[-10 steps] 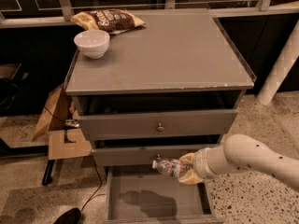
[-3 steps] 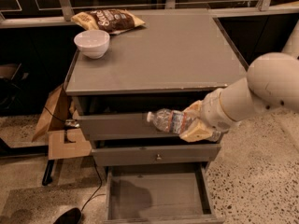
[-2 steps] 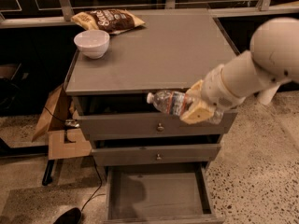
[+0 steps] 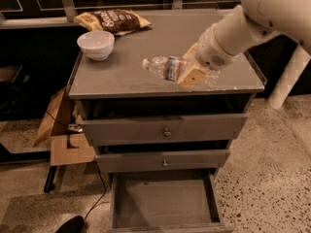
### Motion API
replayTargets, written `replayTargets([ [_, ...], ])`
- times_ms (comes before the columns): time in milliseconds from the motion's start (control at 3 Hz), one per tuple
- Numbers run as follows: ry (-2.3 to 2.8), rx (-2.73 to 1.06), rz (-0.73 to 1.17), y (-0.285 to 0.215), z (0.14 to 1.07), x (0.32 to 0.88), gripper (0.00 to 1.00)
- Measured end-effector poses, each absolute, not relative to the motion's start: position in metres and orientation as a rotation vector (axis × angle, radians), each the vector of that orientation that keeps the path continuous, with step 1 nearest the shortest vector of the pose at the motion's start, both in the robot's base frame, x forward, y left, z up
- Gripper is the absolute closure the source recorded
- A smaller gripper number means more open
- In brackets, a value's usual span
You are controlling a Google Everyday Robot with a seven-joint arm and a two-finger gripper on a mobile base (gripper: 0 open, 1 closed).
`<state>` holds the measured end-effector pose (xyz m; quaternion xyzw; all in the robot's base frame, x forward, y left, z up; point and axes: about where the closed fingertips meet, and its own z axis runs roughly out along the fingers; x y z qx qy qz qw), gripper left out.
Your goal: Pick water bottle from bottom drawer and place on counter
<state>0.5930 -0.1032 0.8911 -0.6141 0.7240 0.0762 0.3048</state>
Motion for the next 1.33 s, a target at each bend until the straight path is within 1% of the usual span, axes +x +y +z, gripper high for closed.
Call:
replayTargets([
  [667, 1.807, -1.654, 0.206, -0.068, 0.894, 0.672, 1.00],
  [1333, 1.838, -1.621, 0.258, -0.060, 0.863, 0.713, 1.00],
])
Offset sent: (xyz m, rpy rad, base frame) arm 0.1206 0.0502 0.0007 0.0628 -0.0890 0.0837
